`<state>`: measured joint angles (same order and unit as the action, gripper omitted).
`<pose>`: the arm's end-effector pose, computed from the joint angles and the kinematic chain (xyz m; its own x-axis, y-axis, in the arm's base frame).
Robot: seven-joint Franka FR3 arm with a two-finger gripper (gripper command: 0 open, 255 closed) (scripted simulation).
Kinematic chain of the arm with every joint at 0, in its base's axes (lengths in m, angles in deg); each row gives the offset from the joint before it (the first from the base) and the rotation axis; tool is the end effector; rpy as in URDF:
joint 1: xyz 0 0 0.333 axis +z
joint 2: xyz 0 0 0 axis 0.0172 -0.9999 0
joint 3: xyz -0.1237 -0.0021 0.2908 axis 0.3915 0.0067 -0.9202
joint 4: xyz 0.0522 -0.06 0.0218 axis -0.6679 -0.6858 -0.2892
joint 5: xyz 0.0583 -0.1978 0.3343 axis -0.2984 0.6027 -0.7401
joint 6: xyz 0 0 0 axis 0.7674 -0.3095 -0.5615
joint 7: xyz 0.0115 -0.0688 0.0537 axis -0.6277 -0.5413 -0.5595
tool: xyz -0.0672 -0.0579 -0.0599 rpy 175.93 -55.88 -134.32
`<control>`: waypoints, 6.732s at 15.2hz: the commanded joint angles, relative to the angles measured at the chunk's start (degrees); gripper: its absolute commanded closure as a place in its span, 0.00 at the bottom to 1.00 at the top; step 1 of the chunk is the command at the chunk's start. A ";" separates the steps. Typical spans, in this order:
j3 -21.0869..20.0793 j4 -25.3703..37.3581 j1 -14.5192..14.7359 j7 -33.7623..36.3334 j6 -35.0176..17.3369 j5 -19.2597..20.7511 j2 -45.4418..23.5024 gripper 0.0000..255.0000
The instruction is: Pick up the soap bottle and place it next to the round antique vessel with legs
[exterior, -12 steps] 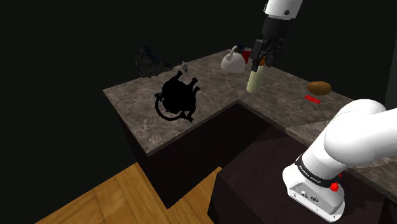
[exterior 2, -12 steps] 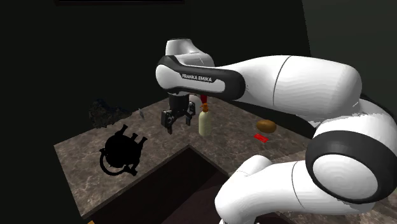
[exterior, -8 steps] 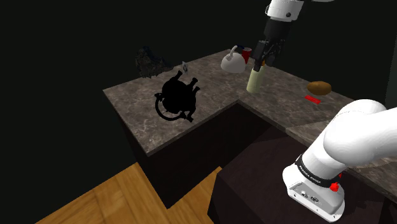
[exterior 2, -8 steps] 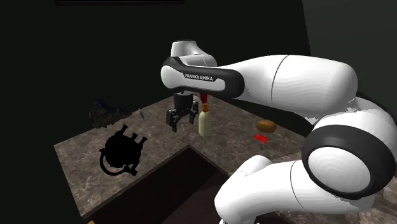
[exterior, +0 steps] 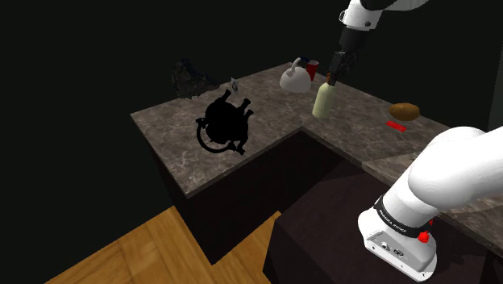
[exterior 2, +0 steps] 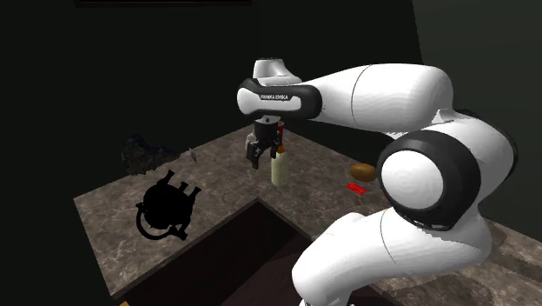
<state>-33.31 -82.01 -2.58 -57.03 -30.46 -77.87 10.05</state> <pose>0.3622 -0.1195 0.5136 0.9967 0.0799 0.0106 0.0804 -0.9947 -0.0641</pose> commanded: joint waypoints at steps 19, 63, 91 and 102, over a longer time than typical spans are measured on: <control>19.15 27.98 -2.40 -40.23 -11.17 -11.01 -38.86 0.00; 19.12 35.06 -2.51 -39.38 -3.45 -10.15 -37.97 1.00; 20.07 61.69 -4.70 -39.63 19.68 -12.43 -42.24 1.00; 20.78 80.45 -9.49 -40.93 32.14 -17.45 -49.71 1.00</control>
<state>-12.57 -3.69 -11.49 -97.90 0.20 -94.75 -38.92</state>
